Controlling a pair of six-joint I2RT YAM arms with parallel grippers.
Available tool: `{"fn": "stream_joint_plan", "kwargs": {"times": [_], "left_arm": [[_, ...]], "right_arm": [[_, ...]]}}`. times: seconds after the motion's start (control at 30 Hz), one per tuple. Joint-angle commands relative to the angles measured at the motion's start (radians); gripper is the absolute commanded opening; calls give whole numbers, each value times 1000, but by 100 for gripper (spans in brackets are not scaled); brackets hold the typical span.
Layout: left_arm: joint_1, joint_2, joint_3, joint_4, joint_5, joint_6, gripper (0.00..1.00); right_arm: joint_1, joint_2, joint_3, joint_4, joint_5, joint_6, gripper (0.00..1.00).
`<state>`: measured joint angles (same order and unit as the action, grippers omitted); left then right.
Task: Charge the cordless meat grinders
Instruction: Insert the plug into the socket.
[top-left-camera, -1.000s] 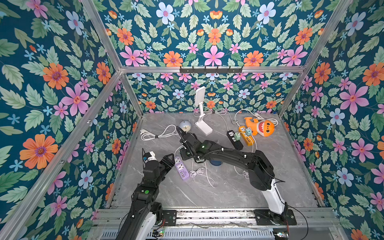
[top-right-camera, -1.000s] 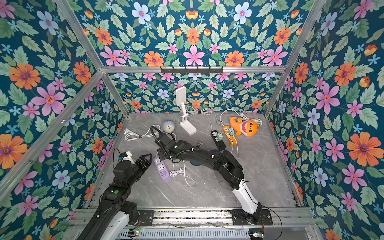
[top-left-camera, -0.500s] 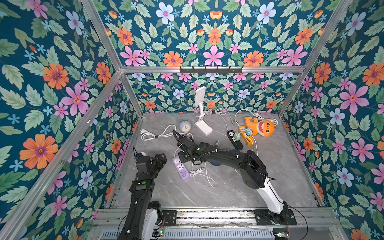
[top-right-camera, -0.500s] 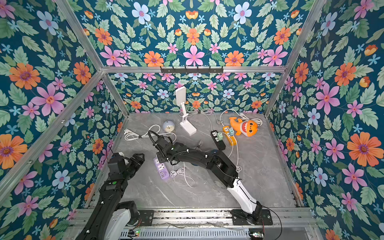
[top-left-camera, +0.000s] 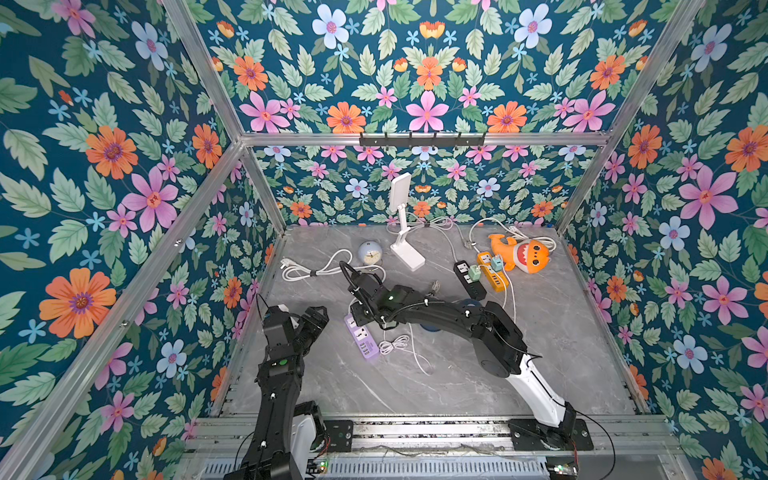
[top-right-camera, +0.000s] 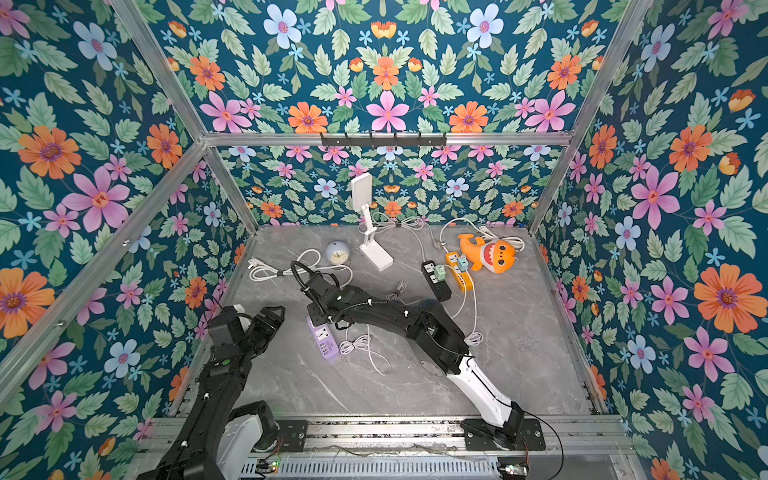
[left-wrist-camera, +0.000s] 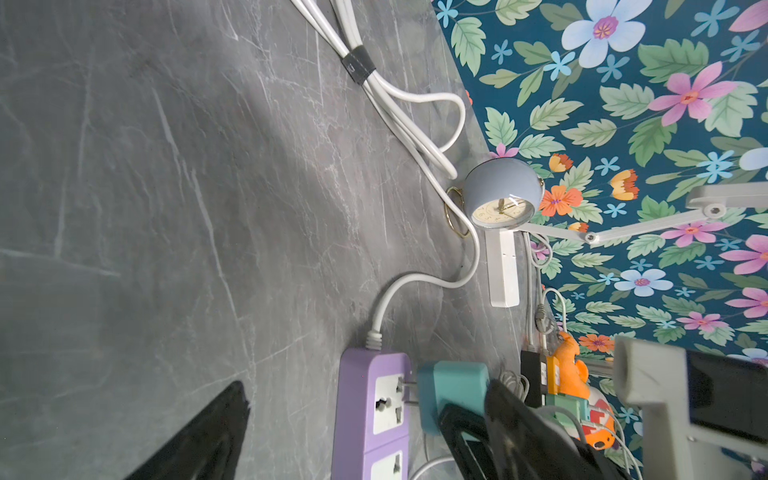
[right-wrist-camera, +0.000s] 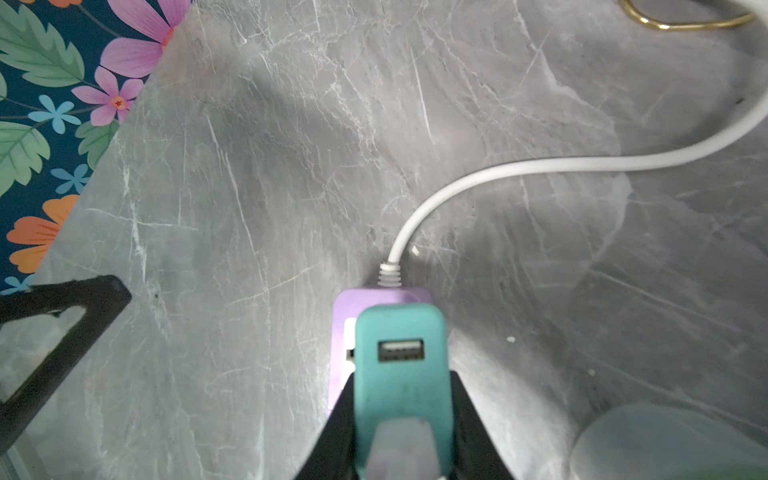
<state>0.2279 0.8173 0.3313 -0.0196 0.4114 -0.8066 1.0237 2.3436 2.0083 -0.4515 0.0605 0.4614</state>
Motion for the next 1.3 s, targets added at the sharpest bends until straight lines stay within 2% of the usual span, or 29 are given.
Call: {"fn": "stream_joint_plan", "kwargs": {"times": [0.0, 0.67, 1.03, 1.27], "left_arm": [[4, 6, -1, 32, 20, 14, 89], [17, 11, -14, 43, 40, 20, 89], [22, 9, -17, 39, 33, 27, 89], [29, 20, -8, 46, 36, 30, 89]], "right_arm": [[1, 17, 16, -24, -5, -1, 0], [21, -29, -58, -29, 32, -2, 0], [50, 43, -16, -75, 89, -9, 0], [71, 81, -65, -90, 111, 2, 0]]}}
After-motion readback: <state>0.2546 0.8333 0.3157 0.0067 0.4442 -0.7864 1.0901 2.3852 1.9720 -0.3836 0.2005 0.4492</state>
